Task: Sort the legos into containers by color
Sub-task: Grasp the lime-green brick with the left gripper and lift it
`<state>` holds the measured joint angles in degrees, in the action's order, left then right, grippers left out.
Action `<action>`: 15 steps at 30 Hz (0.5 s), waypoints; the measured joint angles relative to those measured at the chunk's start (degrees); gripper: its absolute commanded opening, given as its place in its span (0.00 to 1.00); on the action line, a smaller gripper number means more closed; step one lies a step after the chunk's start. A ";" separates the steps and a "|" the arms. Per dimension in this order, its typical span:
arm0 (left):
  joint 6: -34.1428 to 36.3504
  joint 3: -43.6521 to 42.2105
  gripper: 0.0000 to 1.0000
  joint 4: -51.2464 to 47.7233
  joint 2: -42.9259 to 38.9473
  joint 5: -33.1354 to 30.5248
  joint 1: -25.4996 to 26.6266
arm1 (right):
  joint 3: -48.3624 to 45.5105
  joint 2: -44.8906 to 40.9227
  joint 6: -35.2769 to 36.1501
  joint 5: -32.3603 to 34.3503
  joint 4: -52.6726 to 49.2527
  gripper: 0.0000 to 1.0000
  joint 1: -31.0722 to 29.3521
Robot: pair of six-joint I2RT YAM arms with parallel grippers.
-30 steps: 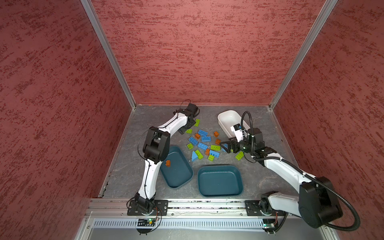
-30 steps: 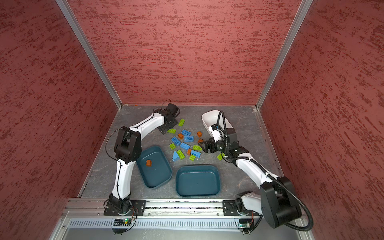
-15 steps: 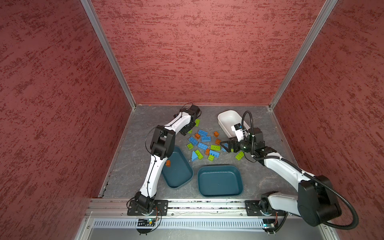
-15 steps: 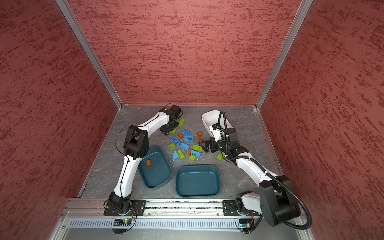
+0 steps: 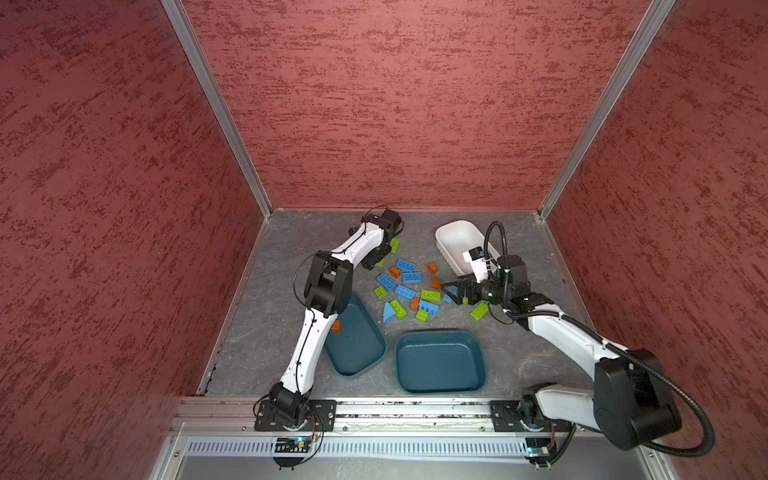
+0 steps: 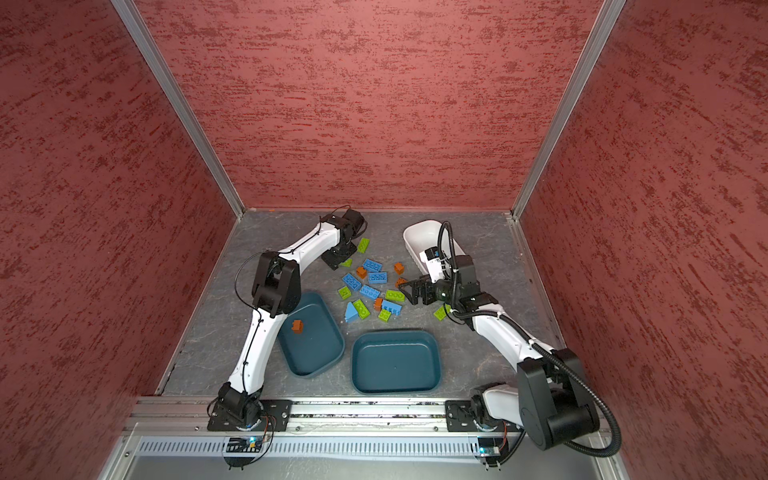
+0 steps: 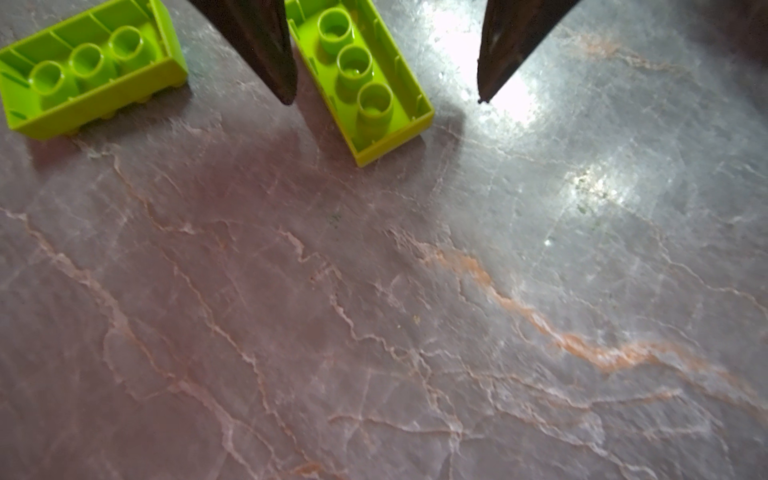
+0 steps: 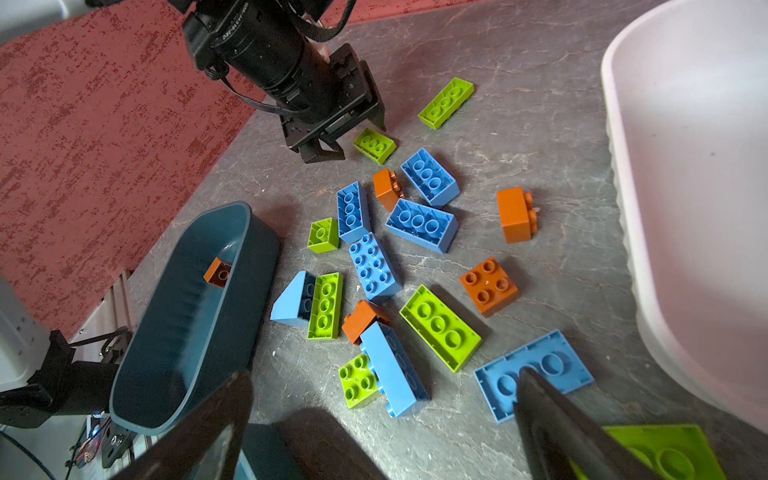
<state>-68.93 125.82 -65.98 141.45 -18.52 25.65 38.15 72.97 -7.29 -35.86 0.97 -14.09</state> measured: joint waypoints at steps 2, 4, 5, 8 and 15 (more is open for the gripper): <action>0.37 0.94 0.67 -0.52 0.79 0.00 0.02 | 0.00 0.00 0.00 -0.04 -0.02 0.99 0.00; 0.59 1.68 0.66 -1.33 1.64 0.00 0.04 | 0.00 0.00 -0.02 -0.09 0.00 0.99 0.00; 0.66 1.81 0.65 -1.64 1.95 0.00 0.04 | 0.00 0.00 0.00 -0.11 0.00 0.99 0.00; 0.87 1.92 0.64 -2.56 2.16 -0.04 0.09 | 0.00 0.00 -0.02 -0.15 0.00 0.99 0.00; 2.01 2.01 0.57 -3.78 2.16 -0.39 0.20 | 0.00 -0.02 -0.02 -0.33 -0.09 0.99 0.00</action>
<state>-66.92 127.83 -69.76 143.61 -18.92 25.85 38.15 72.95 -7.31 -36.18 0.89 -14.09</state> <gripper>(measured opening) 0.588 0.990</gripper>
